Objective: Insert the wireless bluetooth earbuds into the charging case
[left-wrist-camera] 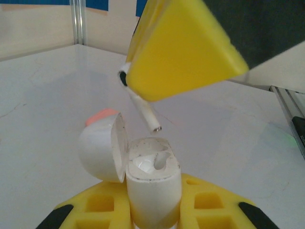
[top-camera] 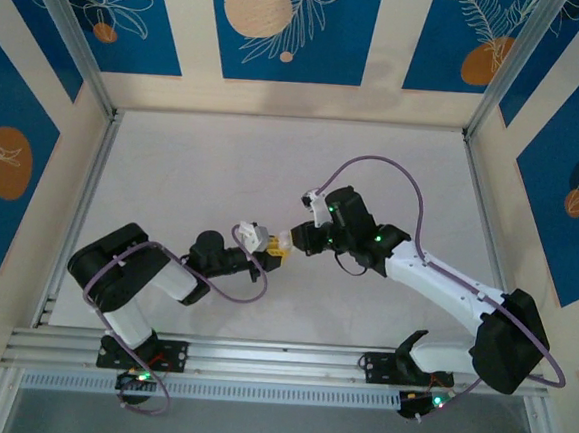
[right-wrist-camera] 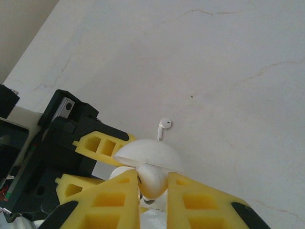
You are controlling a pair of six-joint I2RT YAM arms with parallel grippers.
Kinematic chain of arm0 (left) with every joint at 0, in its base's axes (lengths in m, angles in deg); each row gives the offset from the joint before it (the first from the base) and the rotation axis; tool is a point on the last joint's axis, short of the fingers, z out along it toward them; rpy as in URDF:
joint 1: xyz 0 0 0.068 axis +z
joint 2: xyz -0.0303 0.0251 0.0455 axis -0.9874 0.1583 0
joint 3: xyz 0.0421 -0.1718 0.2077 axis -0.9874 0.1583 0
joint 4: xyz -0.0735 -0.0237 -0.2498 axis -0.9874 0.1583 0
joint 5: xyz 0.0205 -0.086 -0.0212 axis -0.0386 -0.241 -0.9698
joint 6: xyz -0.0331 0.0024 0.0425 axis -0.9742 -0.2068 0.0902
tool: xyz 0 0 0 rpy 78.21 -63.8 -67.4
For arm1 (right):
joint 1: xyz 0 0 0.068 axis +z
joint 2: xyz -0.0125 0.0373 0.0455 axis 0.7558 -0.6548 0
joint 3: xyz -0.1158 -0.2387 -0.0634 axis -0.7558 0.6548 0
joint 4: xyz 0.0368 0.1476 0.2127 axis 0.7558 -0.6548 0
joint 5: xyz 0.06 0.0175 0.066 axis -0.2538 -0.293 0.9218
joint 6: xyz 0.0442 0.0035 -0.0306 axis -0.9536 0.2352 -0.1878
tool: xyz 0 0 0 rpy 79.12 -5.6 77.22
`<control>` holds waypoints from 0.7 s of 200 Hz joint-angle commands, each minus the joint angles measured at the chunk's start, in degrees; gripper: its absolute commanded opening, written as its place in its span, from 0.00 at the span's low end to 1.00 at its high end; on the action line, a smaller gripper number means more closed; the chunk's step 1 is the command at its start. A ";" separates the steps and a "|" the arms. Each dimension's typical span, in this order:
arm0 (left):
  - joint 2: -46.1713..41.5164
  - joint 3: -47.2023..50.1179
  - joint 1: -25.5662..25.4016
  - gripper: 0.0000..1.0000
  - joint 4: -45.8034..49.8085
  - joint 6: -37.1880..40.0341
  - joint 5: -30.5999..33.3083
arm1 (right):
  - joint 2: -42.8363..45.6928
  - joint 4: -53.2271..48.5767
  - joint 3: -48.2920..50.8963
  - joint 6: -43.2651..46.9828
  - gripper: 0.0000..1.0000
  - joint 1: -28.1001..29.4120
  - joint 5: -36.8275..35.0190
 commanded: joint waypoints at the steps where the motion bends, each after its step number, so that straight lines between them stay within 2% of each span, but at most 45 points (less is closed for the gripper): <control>1: -1.88 -0.72 -0.45 0.19 -2.99 -1.27 0.29 | 1.12 0.64 0.78 1.39 0.18 0.71 0.11; 140: -3.79 -0.63 -0.39 0.20 -2.99 -1.35 1.10 | 2.37 -1.25 1.69 3.82 0.19 2.82 1.71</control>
